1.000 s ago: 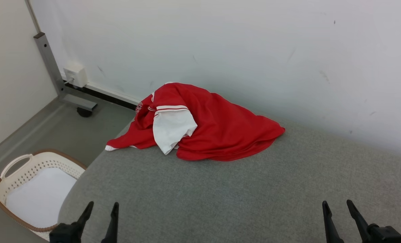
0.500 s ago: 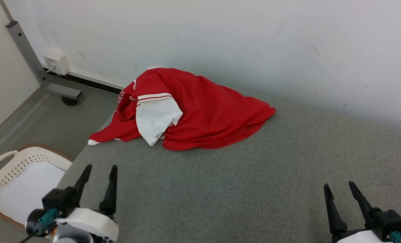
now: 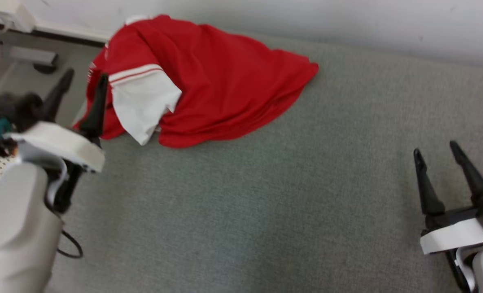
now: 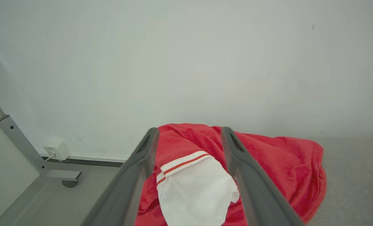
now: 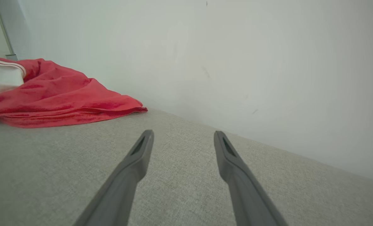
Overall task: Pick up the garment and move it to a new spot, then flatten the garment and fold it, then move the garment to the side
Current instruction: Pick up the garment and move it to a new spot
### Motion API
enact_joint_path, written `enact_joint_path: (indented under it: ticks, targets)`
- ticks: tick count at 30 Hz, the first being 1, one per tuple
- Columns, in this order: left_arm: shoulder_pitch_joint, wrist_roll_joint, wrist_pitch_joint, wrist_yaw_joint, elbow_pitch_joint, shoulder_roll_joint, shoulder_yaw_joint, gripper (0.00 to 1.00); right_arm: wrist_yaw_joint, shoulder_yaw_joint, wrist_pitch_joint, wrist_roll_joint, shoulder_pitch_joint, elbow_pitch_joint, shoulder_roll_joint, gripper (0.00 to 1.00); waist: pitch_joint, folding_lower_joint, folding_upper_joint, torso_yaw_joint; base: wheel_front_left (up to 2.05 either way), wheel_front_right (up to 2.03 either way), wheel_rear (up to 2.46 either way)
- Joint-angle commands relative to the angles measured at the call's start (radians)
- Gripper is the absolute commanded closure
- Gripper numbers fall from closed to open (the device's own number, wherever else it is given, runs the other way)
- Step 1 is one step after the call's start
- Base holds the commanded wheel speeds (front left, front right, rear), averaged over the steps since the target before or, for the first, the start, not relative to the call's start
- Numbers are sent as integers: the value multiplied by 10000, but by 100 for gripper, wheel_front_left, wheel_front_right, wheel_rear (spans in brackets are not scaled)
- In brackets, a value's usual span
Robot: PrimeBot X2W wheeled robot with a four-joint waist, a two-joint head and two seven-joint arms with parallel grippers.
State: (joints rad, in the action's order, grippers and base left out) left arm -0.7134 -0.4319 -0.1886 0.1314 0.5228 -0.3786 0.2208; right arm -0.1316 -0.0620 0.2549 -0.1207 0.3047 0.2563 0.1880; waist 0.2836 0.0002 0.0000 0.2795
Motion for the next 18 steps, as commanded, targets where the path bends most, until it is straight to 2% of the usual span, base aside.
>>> enact_joint_path:
  ticks: [1,9,18]
  targets:
    - [-373,-39,28,-13,166,-209,149,0,17,-21,-77,86,222,-183,165,0,970,-2,0,-258,0,0,0]
    - [-2501,-742,57,-15,1911,-509,881,0,17,49,-1092,404,798,-2101,1053,0,2839,-2,0,-301,0,0,0]
    - [-4082,-1201,-151,-13,3962,-295,1953,0,19,426,-2116,445,528,-3923,1674,0,3922,-2,0,-338,0,0,0]
